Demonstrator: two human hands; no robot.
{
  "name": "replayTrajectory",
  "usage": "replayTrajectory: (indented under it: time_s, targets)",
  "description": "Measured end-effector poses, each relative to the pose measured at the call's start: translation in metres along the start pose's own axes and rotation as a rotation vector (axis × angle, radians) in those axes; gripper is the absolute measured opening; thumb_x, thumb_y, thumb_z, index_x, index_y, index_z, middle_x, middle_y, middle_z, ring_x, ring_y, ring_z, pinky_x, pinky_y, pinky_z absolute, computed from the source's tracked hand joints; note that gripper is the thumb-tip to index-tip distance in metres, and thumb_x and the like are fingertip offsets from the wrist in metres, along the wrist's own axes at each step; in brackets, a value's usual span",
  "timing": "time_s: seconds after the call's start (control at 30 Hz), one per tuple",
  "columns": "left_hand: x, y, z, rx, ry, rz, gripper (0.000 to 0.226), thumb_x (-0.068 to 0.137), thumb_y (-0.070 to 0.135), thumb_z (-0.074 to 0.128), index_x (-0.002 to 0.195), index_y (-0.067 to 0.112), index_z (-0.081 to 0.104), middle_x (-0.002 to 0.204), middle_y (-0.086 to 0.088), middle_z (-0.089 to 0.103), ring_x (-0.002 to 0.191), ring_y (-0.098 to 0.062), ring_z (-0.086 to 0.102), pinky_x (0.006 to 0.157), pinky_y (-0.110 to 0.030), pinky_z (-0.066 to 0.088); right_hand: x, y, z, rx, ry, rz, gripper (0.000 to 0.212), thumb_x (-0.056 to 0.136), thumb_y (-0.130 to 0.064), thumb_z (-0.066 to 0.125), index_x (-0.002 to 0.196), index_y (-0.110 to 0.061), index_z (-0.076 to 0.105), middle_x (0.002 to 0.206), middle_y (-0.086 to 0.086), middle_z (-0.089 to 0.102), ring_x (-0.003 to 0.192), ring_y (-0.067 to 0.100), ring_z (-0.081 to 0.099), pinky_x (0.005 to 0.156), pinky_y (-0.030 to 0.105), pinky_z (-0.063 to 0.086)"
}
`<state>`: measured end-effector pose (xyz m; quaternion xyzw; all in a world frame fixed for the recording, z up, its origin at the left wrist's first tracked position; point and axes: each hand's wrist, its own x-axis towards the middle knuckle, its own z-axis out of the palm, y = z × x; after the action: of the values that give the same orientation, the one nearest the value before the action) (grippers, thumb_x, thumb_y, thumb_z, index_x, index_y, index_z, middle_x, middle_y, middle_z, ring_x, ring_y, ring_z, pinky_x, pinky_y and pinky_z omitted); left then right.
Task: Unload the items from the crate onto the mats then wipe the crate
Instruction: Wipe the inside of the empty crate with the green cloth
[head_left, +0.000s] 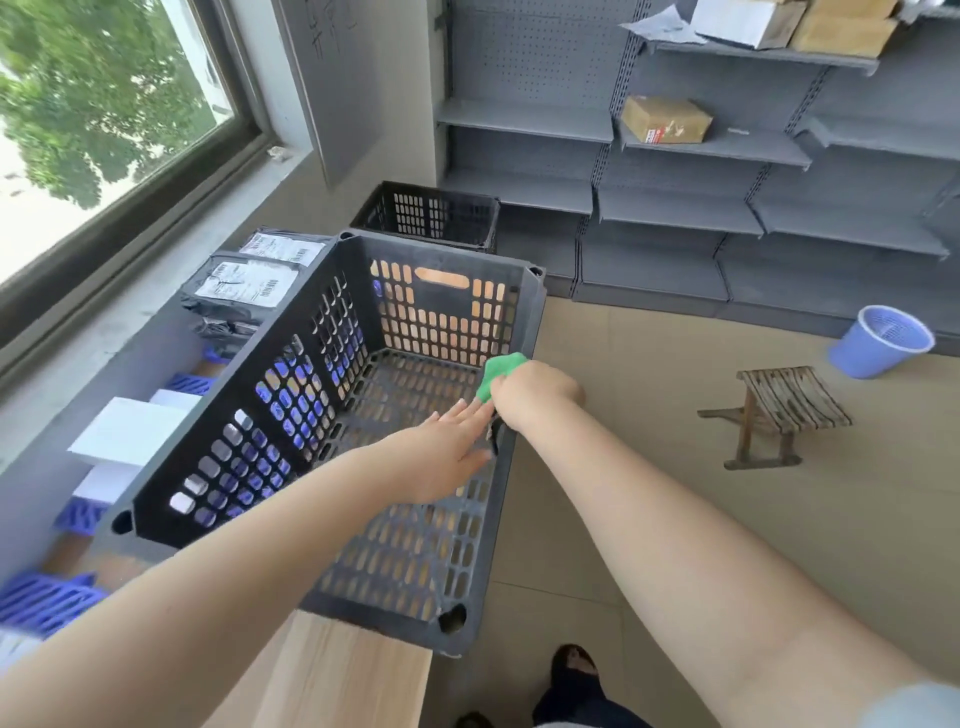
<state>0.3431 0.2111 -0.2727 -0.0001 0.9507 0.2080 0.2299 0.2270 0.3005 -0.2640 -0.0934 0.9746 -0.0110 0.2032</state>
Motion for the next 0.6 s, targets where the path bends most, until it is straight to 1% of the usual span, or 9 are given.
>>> replayTrajectory:
  time_s: [0.07, 0.13, 0.23, 0.37, 0.4, 0.43, 0.5, 0.57, 0.6]
  targets:
    - [-0.011, 0.007, 0.009, 0.021, -0.022, -0.009, 0.066, 0.107, 0.034, 0.028, 0.156, 0.019, -0.014, 0.165, -0.001, -0.010, 0.151, -0.018, -0.011, 0.123, -0.036, -0.002, -0.002, 0.000, 0.005, 0.130, 0.028, 0.041, 0.056, 0.091, -0.043, 0.051, 0.132, -0.008, 0.039, 0.127, 0.009, 0.058, 0.110, 0.028, 0.061, 0.079, 0.034, 0.044]
    - [-0.019, 0.013, 0.015, 0.030, -0.025, -0.021, 0.066, 0.107, 0.036, 0.028, 0.156, 0.018, -0.013, 0.165, -0.003, -0.009, 0.151, -0.017, -0.011, 0.122, -0.036, -0.002, -0.004, 0.001, 0.008, 0.167, 0.030, 0.018, 0.066, 0.089, -0.044, 0.057, 0.137, -0.009, 0.028, 0.128, 0.008, 0.057, 0.112, 0.028, 0.060, 0.076, 0.033, 0.041]
    - [-0.024, 0.024, 0.025, 0.054, -0.037, -0.091, 0.065, 0.107, 0.040, 0.023, 0.156, 0.015, -0.011, 0.165, -0.007, -0.007, 0.151, -0.019, -0.009, 0.122, -0.041, -0.001, -0.011, 0.002, 0.008, 0.166, 0.048, 0.014, 0.061, 0.091, -0.039, 0.056, 0.136, -0.011, 0.026, 0.123, 0.007, 0.059, 0.107, 0.027, 0.061, 0.072, 0.032, 0.040]
    - [-0.033, 0.039, 0.045, 0.193, -0.276, -0.260, 0.060, 0.104, 0.043, 0.010, 0.157, 0.019, -0.007, 0.164, -0.011, -0.008, 0.152, -0.028, -0.007, 0.120, -0.058, -0.001, -0.013, 0.005, 0.017, 0.177, 0.085, 0.026, 0.059, 0.091, -0.042, 0.054, 0.134, -0.012, 0.027, 0.116, 0.007, 0.059, 0.096, 0.028, 0.062, 0.067, 0.031, 0.041]
    - [-0.038, 0.042, 0.053, 0.196, -0.283, -0.277, 0.063, 0.103, 0.048, 0.009, 0.158, 0.019, -0.003, 0.165, -0.011, -0.005, 0.152, -0.028, -0.006, 0.119, -0.058, -0.002, -0.013, 0.007, 0.020, 0.193, 0.099, 0.026, 0.064, 0.090, -0.043, 0.054, 0.137, -0.013, 0.024, 0.116, 0.008, 0.058, 0.095, 0.028, 0.061, 0.067, 0.032, 0.043]
    - [-0.044, 0.044, 0.061, 0.175, -0.249, -0.303, 0.071, 0.100, 0.058, 0.008, 0.158, 0.017, 0.002, 0.165, -0.010, -0.001, 0.152, -0.027, -0.004, 0.120, -0.057, -0.003, -0.012, 0.009, 0.023, 0.207, 0.119, 0.018, 0.071, 0.090, -0.043, 0.054, 0.144, -0.014, 0.017, 0.119, 0.009, 0.056, 0.098, 0.028, 0.060, 0.070, 0.033, 0.045]
    - [-0.055, 0.047, 0.075, 0.102, -0.114, -0.355, 0.085, 0.094, 0.071, 0.009, 0.157, 0.015, 0.014, 0.165, -0.008, 0.010, 0.152, -0.023, 0.001, 0.119, -0.056, -0.004, -0.009, 0.012, 0.028, 0.227, 0.172, -0.052, 0.087, 0.092, -0.041, 0.054, 0.153, -0.020, -0.003, 0.139, 0.015, 0.044, 0.119, 0.033, 0.051, 0.089, 0.042, 0.047]
    - [-0.063, 0.047, 0.087, 0.004, 0.044, -0.358, 0.081, 0.095, 0.070, 0.017, 0.155, 0.015, 0.025, 0.162, -0.007, 0.022, 0.152, -0.022, 0.009, 0.120, -0.054, -0.001, -0.007, 0.014, 0.033, 0.292, 0.186, -0.168, 0.087, 0.095, -0.032, 0.053, 0.155, -0.023, -0.010, 0.160, 0.012, 0.015, 0.144, 0.037, 0.020, 0.111, 0.052, 0.032]
    - [-0.066, 0.046, 0.090, -0.024, 0.131, -0.338, 0.077, 0.096, 0.067, 0.022, 0.153, 0.016, 0.029, 0.160, -0.006, 0.028, 0.151, -0.021, 0.013, 0.121, -0.052, 0.001, -0.005, 0.015, 0.035, 0.339, 0.171, -0.220, 0.083, 0.097, -0.027, 0.051, 0.155, -0.023, -0.008, 0.163, 0.008, 0.001, 0.149, 0.035, 0.004, 0.117, 0.053, 0.021]
